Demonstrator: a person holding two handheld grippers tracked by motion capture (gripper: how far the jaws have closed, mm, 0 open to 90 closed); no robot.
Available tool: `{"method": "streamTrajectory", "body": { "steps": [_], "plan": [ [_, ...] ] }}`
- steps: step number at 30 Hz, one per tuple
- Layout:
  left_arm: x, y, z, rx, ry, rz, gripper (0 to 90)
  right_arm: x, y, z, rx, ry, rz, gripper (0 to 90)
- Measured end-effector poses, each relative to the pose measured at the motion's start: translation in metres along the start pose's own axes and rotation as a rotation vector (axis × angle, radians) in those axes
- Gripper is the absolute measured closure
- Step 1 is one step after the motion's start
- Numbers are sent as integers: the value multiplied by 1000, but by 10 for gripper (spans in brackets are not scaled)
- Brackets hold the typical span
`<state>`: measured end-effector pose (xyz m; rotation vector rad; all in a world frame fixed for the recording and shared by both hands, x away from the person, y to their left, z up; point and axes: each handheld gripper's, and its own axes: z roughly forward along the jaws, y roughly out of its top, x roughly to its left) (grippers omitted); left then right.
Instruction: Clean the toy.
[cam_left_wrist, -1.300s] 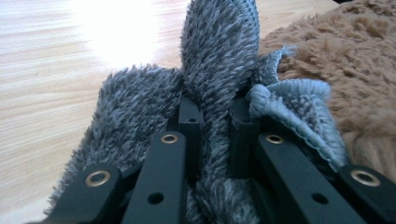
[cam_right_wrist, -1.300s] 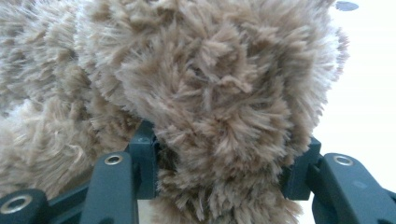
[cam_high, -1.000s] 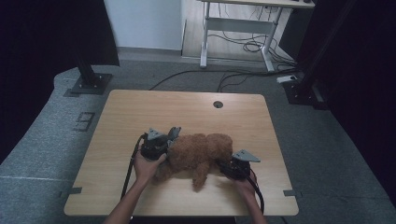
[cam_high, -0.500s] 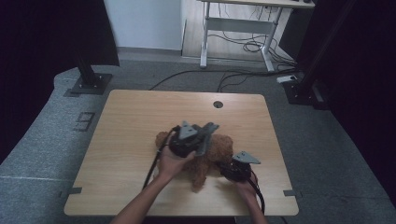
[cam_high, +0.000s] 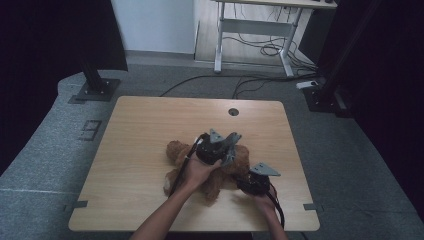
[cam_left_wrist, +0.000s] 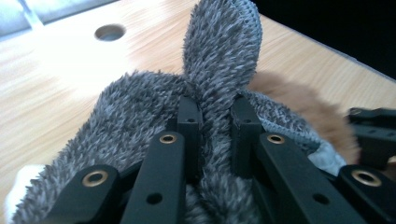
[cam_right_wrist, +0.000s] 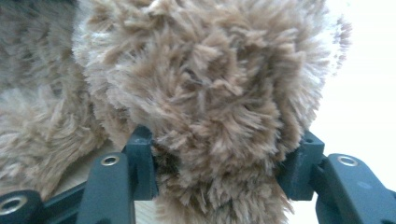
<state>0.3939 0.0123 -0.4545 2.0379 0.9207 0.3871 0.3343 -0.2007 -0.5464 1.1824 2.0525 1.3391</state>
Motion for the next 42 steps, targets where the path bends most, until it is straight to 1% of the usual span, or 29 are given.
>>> {"method": "streamTrajectory", "body": {
  "steps": [3, 6, 8, 9, 14, 16, 17, 18, 20, 21, 22, 23, 24, 26, 30, 32, 33, 34, 36, 37, 38, 39, 40, 41, 42],
  "plan": [
    [12, -6, -11, -10, 15, -13, 777, 0, 0, 0, 1, 4, -8, 445],
    [25, -12, -24, -20, 43, -23, 776, 0, 0, -1, 3, 6, -2, 447],
    [36, -17, -33, -26, 57, -42, 776, 0, 0, -1, 3, 7, -1, 448],
    [41, -20, -38, -29, 70, -49, 776, 0, 0, -1, 4, 7, 1, 448],
    [72, -41, -59, -34, 111, -115, 777, -1, -1, 0, 5, 8, 7, 447],
    [81, -52, -63, -14, 147, -114, 776, -1, -1, 0, 5, 6, 8, 447],
    [81, -52, -63, -14, 147, -114, 776, -1, -1, 0, 4, 6, 9, 447],
    [90, -65, -65, -2, 151, -132, 776, -1, -1, 0, 4, 5, 10, 446],
    [98, -80, -65, 3, 141, -166, 776, -1, -1, 0, 3, 3, 13, 446],
    [98, -80, -65, 3, 141, -166, 776, -1, -1, 0, 3, 3, 13, 446],
    [102, -88, -66, 0, 114, -189, 775, -1, -1, 1, 2, 2, 17, 447],
    [103, -91, -67, -4, 107, -199, 775, -1, -1, 1, 1, 1, 18, 446],
    [104, -90, -69, -6, 108, -198, 774, -1, -1, 1, 1, 1, 20, 446],
    [103, -84, -74, -12, 110, -194, 773, -1, -1, 1, 2, 0, 22, 447],
    [95, -60, -83, -41, 101, -156, 770, 0, -1, 2, 2, -6, 26, 448],
    [90, -46, -86, -65, 80, -149, 771, 0, -1, 3, 2, -12, 23, 448],
    [90, -46, -86, -65, 80, -149, 771, 0, -1, 3, 2, -12, 23, 448],
    [82, -32, -86, -87, 59, -141, 771, 1, 0, 4, -1, -17, 22, 448],
    [71, -20, -83, -95, 40, -116, 771, 1, 0, 5, -1, -17, 24, 449],
    [63, -14, -79, -97, 23, -100, 771, 1, 0, 5, -1, -16, 24, 449],
    [57, -10, -76, -95, 13, -88, 771, 1, 0, 5, 1, -15, 24, 449],
    [48, -6, -71, -91, 1, -67, 771, 0, 0, 5, 1, -14, 23, 448],
    [48, -6, -71, -91, 1, -67, 771, 0, 0, 5, 1, -14, 23, 448],
    [41, -3, -66, -83, -5, -47, 771, 0, 0, 5, 0, -14, 23, 448],
    [30, -1, -55, -59, 2, -16, 771, 0, 0, 5, 1, -14, 23, 448]
  ]
}}
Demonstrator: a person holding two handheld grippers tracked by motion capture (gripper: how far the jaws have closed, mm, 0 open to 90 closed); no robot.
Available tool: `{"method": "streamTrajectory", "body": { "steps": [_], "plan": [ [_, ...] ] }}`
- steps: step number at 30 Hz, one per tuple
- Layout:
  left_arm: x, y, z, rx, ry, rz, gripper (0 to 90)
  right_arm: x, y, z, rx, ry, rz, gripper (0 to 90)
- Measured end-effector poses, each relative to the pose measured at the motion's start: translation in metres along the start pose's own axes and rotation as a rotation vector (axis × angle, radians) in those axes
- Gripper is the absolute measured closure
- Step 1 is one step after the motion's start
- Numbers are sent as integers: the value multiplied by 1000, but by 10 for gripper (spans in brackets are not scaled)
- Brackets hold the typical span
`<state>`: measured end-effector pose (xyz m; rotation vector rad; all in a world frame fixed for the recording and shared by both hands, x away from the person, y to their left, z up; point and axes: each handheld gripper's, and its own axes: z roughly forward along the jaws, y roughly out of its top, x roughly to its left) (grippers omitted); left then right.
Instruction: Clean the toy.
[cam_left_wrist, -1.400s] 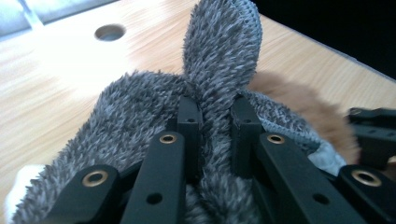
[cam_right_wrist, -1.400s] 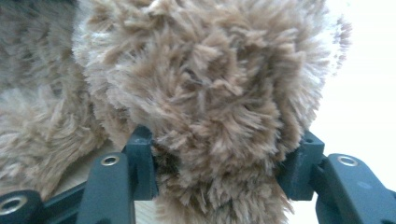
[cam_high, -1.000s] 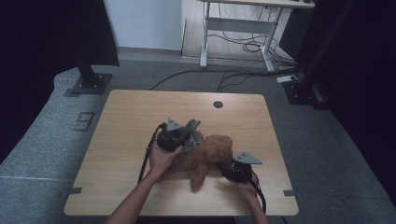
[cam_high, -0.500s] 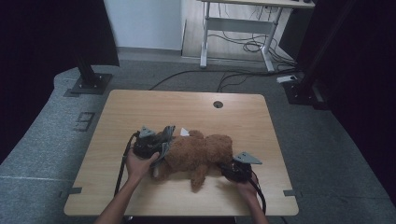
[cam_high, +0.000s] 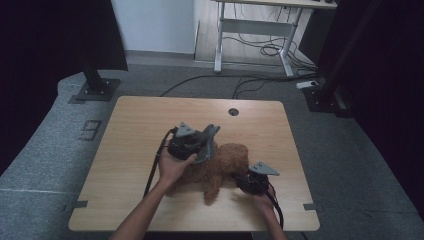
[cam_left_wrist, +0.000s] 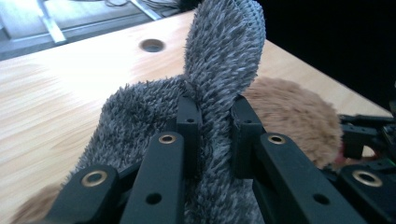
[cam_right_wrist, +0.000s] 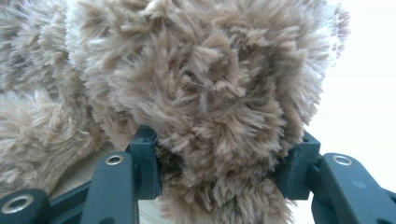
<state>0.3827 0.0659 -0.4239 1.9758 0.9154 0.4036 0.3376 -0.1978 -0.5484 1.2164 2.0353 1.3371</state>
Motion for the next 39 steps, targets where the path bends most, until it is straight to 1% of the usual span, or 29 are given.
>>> {"method": "streamTrajectory", "body": {
  "steps": [1, 2, 3, 4, 5, 6, 7, 9, 11, 12, 13, 14, 16, 17, 18, 19, 20, 21, 23, 25, 27, 30, 31, 32, 33, 34, 35, 38, 39],
  "plan": [
    [0, 0, 0, 0, 0, 0, 771, 0, 0, 0, 0, 0, 0, 448],
    [-5, -1, 9, 29, 0, 5, 770, 0, 0, 0, 1, 0, -1, 448],
    [-6, -3, 15, 62, 1, 11, 771, 0, 0, 0, 1, 0, 0, 448],
    [-5, -9, 24, 91, 11, 14, 771, 0, 0, 0, 1, 0, -3, 448],
    [-5, -9, 24, 91, 11, 14, 771, 0, 0, 0, 1, 0, -3, 448],
    [1, -15, 26, 90, -9, -24, 772, 0, -1, -1, 3, 2, -9, 448],
    [3, -18, 25, 83, -19, -41, 773, 0, -1, -1, 3, 3, -10, 449],
    [6, -23, 23, 78, -31, -60, 776, 1, -1, -1, 2, 4, -13, 448],
    [5, -26, 23, 75, -32, -57, 777, 1, -1, -1, 5, 4, -15, 442],
    [3, -31, 21, 60, -27, -56, 778, 2, -1, -3, 4, 6, -26, 377],
    [1, -33, 20, 50, -25, -56, 778, 1, -1, -4, 0, 15, -25, 344],
    [-1, -36, 18, 48, -26, -51, 778, 0, -1, -7, 5, 31, -13, 302],
    [-4, -42, 17, 30, -27, -45, 778, -5, -1, -13, 4, 60, 16, 262],
    [-4, -42, 17, 30, -27, -45, 779, -5, -1, -13, 4, 60, 16, 262],
    [-8, -46, 15, 18, -26, -37, 779, -10, 1, -24, -27, 81, 51, 218],
    [-8, -46, 15, 18, -26, -37, 779, -10, 1, -24, -27, 81, 51, 218],
    [-10, -48, 14, 12, -30, -31, 779, -11, 2, -28, -44, 85, 68, 213],
    [-15, -51, 12, 7, -33, -18, 780, -17, 8, -37, -88, 83, 110, 191],
    [-22, -56, 10, 0, -36, 1, 780, -19, 14, -41, -95, 78, 133, 166],
    [-26, -59, 8, -6, -42, 12, 780, -20, 22, -40, -91, 96, 153, 135],
    [-27, -62, 6, -15, -47, 10, 779, -18, 29, -35, -77, 105, 154, 119],
    [-28, -66, 4, -26, -56, 2, 780, -18, 42, -24, -31, 120, 155, 81],
    [-28, -66, 4, -26, -56, 2, 780, -18, 42, -24, -31, 120, 155, 81],
    [-30, -69, 3, -31, -60, 3, 780, -16, 50, -15, 7, 124, 139, 56],
    [-30, -69, 3, -31, -60, 3, 780, -16, 50, -15, 7, 124, 139, 56],
    [-31, -71, 1, -36, -67, -1, 780, -15, 52, -7, 33, 134, 141, 47],
    [-31, -72, 0, -38, -70, -2, 780, -15, 51, -5, 38, 141, 149, 48],
    [-31, -74, 0, -41, -74, -5, 779, -15, 43, 0, 45, 168, 167, 125],
    [-32, -74, 0, -42, -75, -2, 779, -15, 43, 0, 45, 168, 167, 125]
  ]
}}
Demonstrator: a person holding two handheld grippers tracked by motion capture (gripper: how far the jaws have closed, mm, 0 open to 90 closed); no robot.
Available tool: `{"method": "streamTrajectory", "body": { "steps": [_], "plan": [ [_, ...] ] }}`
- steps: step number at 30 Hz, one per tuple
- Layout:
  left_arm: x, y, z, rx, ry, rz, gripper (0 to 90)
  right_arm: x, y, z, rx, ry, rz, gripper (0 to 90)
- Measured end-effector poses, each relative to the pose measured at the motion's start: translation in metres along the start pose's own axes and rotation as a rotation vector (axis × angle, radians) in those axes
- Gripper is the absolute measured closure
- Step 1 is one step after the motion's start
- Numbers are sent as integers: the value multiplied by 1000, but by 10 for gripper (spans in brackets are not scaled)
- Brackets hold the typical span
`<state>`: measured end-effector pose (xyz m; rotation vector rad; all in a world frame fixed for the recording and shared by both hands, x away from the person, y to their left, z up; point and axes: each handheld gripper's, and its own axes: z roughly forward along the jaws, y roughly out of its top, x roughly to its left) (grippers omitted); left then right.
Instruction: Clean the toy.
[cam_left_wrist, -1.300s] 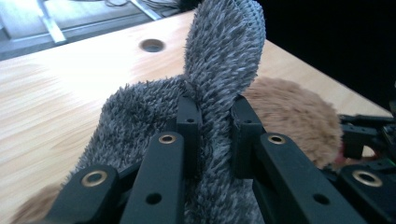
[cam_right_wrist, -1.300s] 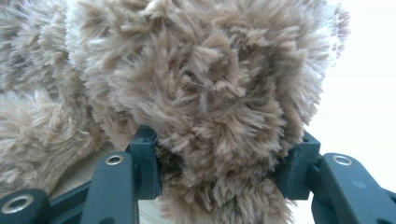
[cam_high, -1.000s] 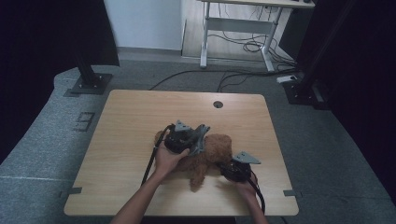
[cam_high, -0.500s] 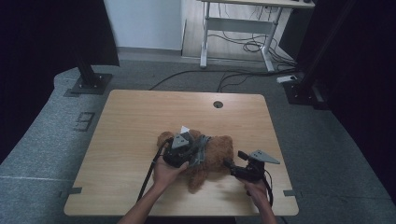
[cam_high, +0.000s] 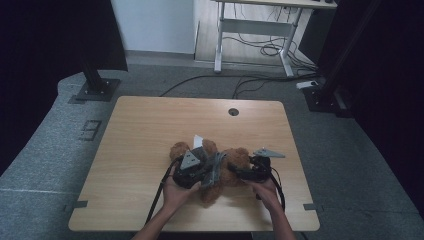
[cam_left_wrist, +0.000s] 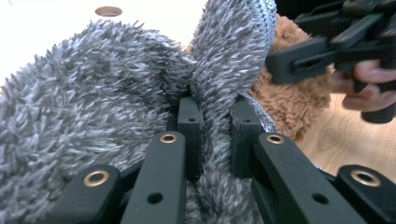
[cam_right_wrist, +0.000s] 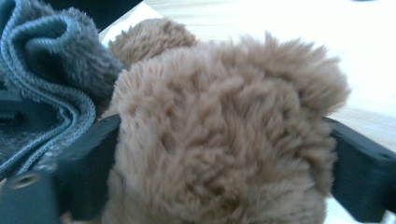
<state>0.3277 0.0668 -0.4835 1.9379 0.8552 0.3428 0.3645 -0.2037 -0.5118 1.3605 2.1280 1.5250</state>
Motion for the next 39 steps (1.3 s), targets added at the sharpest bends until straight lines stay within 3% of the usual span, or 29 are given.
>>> {"method": "streamTrajectory", "body": {
  "steps": [1, 2, 4, 8, 14, 19, 20, 22, 24, 27, 30, 33, 34, 35, 38, 39],
  "plan": [
    [-1, 0, 0, 0, -4, 0, 779, 0, -6, -2, -14, 5, -16, 188],
    [-1, 0, 0, 0, -4, 0, 779, 0, -6, -2, -14, 5, -16, 188],
    [-3, -1, -1, -2, -9, -3, 779, 0, -10, -5, -12, 11, -4, 283],
    [-4, 0, -3, -5, -17, -17, 777, 4, -14, -9, -12, 10, -45, 403],
    [-9, 13, -9, 13, -28, -9, 774, 10, -23, -12, -51, -22, -74, 441],
    [-10, 35, -14, -11, -24, -2, 774, 14, -28, -14, -74, -46, -88, 451],
    [-11, 48, -11, -20, -20, 6, 774, 14, -28, -14, -78, -48, -94, 450],
    [-12, 52, -10, -24, -18, 5, 773, 14, -29, -14, -80, -49, -94, 450],
    [-16, 71, 3, -23, -28, 12, 772, 14, -29, -14, -82, -52, -95, 450],
    [-25, 88, 23, 2, -37, 30, 772, 14, -29, -14, -88, -54, -97, 450],
    [-35, 100, 50, 38, -61, 18, 772, 15, -29, -14, -89, -56, -99, 451],
    [-43, 103, 74, 88, -84, 15, 772, 16, -30, -14, -91, -66, -106, 453],
    [-43, 103, 74, 88, -84, 15, 772, 16, -30, -14, -91, -66, -106, 453],
    [-47, 99, 90, 144, -78, 27, 773, 19, -30, -14, -92, -83, -119, 459],
    [-46, 91, 99, 168, -67, 27, 776, 21, -31, -14, -89, -99, -139, 463],
    [-39, 86, 96, 154, -75, -7, 777, 21, -32, -14, -89, -101, -142, 467]
  ]
}}
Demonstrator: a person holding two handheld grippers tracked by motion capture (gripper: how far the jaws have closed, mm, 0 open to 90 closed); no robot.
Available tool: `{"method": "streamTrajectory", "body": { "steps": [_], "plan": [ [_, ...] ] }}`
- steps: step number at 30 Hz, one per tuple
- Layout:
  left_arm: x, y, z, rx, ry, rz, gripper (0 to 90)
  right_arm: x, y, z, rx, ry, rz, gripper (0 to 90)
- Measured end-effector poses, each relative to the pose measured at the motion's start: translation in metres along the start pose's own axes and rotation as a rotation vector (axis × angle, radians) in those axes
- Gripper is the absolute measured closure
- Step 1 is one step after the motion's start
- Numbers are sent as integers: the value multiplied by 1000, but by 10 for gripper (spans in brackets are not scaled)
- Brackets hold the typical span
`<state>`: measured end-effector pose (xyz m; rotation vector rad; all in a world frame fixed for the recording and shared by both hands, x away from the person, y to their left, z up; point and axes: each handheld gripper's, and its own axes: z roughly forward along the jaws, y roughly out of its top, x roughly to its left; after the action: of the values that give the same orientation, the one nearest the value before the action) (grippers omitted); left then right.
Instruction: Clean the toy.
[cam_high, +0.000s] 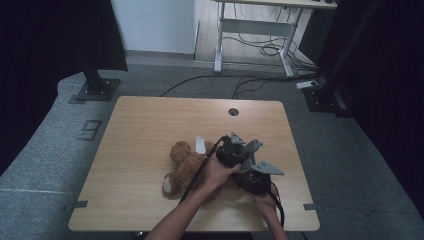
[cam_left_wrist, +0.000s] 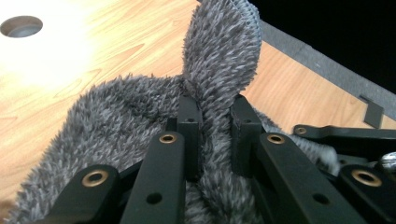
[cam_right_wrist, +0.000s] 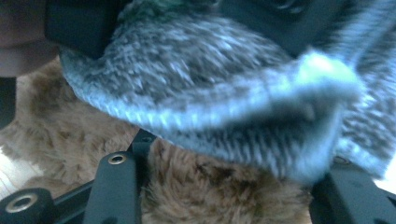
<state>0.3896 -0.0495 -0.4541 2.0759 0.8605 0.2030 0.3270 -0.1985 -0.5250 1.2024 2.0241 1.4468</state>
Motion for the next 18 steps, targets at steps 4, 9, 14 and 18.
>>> {"method": "streamTrajectory", "body": {
  "steps": [4, 9, 14, 18],
  "plan": [
    [13, -5, -14, 1, 42, -20, 778, 3, 0, 1, -2, -13, -28, 470],
    [35, -22, -34, 13, 92, -46, 781, 3, -1, 0, -10, -14, -27, 471],
    [51, -41, -63, -39, 81, -59, 782, 4, -1, 0, -15, -16, -24, 471],
    [69, -51, -85, -55, 131, -82, 781, 4, -3, -1, -20, -18, -22, 471]
  ]
}}
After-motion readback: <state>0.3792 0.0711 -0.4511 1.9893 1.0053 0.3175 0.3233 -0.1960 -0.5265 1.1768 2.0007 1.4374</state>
